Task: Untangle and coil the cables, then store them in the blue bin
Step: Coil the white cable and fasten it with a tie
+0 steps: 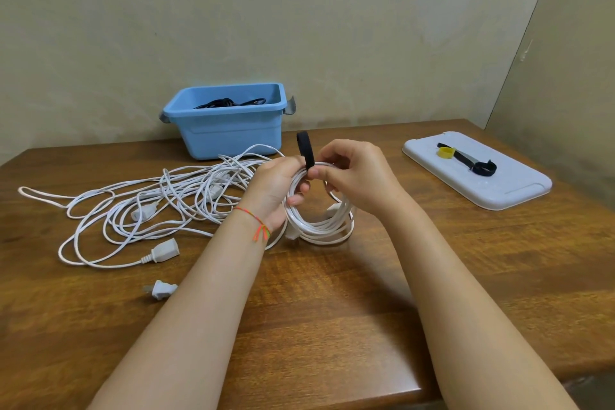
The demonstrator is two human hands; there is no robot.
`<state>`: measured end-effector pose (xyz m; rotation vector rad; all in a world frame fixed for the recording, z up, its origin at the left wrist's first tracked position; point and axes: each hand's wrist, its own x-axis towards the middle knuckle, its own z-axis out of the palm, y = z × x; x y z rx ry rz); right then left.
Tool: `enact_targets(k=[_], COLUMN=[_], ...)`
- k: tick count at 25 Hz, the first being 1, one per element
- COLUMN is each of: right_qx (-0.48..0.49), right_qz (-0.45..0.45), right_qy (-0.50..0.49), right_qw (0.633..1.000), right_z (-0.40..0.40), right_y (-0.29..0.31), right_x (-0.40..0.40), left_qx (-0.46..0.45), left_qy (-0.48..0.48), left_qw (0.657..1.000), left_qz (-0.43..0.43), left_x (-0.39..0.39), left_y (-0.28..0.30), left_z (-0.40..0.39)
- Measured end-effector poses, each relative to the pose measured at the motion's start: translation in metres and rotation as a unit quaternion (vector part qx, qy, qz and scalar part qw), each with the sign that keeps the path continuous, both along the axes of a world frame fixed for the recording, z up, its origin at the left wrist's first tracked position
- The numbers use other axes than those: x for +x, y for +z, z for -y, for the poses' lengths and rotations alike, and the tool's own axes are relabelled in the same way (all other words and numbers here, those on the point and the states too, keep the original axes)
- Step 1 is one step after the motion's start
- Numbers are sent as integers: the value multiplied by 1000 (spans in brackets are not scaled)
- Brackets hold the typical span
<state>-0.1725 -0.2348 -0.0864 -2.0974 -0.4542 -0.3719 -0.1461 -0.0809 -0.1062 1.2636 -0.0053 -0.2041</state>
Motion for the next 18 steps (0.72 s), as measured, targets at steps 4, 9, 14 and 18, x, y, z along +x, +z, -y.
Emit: enact_targets(k=[4, 9, 14, 18], right_qx=[2, -62, -82, -86], right_qz=[12, 17, 13, -21], right_qy=[8, 11, -17, -33], right_qw=[1000, 998, 996, 996], right_z=[-4, -2, 0, 1], right_y=[-2, -3, -2, -2], right_x=[1, 5, 4, 5], left_qx=[-14, -6, 28, 97], left_qy=[23, 36, 65, 95], left_qw=[1000, 999, 997, 987], left_qz=[-3, -9, 19, 85], left_x=[2, 0, -7, -10], left_y=[1, 1, 2, 1], left_z=[1, 3, 5, 6])
